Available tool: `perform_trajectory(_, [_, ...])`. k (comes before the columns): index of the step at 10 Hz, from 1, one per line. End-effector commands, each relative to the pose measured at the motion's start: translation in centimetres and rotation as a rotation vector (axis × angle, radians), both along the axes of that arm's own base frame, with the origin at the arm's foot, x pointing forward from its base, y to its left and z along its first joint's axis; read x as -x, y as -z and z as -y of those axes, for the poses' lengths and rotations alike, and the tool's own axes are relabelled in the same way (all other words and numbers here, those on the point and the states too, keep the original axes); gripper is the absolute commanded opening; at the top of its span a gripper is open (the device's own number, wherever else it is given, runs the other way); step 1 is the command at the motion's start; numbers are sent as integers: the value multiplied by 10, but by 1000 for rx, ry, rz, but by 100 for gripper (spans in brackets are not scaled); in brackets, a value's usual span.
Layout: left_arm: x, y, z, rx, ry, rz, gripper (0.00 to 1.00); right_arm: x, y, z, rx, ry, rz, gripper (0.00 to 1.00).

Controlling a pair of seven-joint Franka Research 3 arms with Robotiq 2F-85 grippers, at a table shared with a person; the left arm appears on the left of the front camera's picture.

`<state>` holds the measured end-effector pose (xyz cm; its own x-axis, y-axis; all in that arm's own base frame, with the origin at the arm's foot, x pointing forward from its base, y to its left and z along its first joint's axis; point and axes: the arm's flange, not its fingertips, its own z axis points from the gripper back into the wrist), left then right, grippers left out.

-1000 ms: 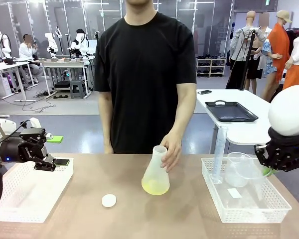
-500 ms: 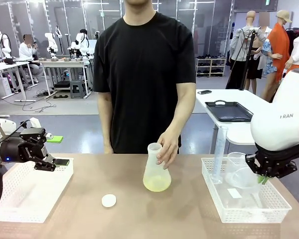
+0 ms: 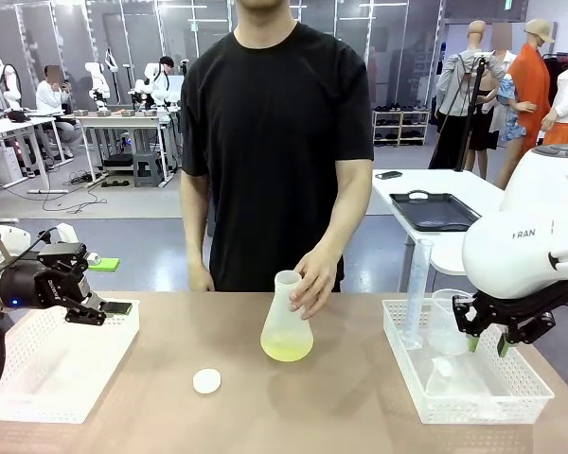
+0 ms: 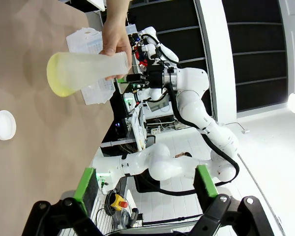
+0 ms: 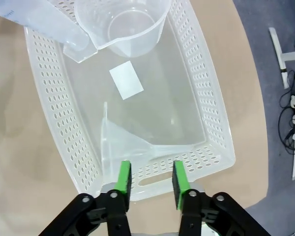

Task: Prepare the solutions needed for the experiment.
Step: Once the solution is in the Big flask , pick up the Plastic Funnel and place it back into the right Organizing basket, then when the human places the Big flask in the center of the table, pick up the Big flask and place it in the left Organizing basket.

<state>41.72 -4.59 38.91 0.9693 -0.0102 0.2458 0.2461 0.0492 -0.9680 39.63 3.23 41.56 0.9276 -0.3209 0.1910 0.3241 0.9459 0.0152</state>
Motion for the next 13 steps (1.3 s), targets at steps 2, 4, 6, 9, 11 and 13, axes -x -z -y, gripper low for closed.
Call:
perform_trajectory(2, [-1,-3,1,15,-9,3,100,0,0,0,0,0,0,69])
perform_trajectory(4, [-1,-3,1,15,-9,3,100,0,0,0,0,0,0,69])
perform_trajectory(6, [-1,-3,1,15,-9,3,100,0,0,0,0,0,0,69])
perform_trajectory(9, [-1,-3,1,15,-9,3,100,0,0,0,0,0,0,69])
perform_trajectory(11, [-1,-3,1,15,-9,3,100,-1,1,0,-7,-5,-1,70])
perform_trajectory(13, [-1,-3,1,15,-9,3,100,14,-25,-12,-231,52,56,70])
